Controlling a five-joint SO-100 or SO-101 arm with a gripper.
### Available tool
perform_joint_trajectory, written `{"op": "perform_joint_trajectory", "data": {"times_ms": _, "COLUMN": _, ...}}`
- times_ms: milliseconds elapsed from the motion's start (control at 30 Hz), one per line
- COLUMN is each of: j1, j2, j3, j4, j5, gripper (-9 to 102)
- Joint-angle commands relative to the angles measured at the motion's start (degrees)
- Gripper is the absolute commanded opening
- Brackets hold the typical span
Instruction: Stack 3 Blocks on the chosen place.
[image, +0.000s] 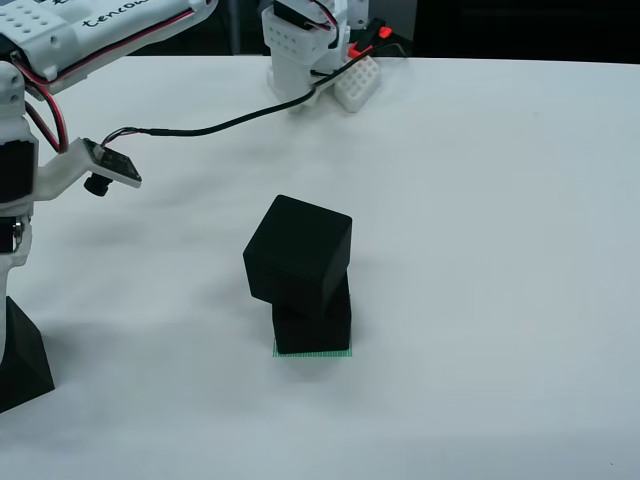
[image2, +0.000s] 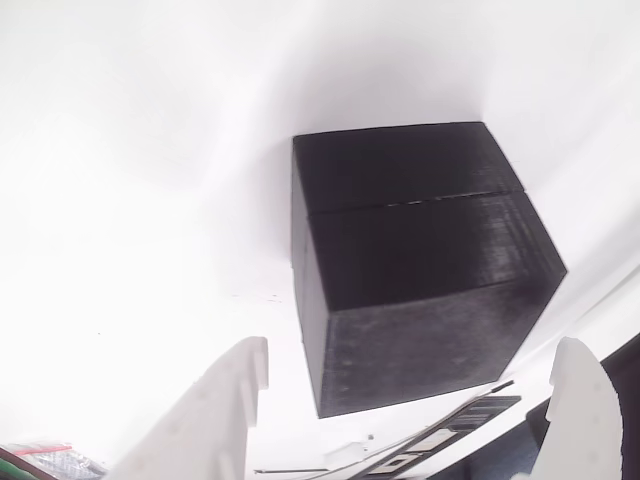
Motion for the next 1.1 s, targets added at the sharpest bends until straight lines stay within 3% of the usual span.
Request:
{"op": "perform_joint_trajectory", "data": {"times_ms": 0, "j1": -1.32, "j2": -0.53, "j3": -4.57, "j4": 0.53, "j5": 0.09, "gripper": 35}}
{"op": "perform_joint_trajectory", "data": {"times_ms": 633, "j1": -0.97, "j2": -8.79, "j3": -10.37, "j4": 0.70, "j5": -0.26, "gripper": 34}}
{"op": "perform_joint_trajectory", "data": {"times_ms": 1067, "j1": 0.44, "j2": -9.05, "j3": -10.81, "j4": 1.58, "j5": -0.35, "gripper": 17}}
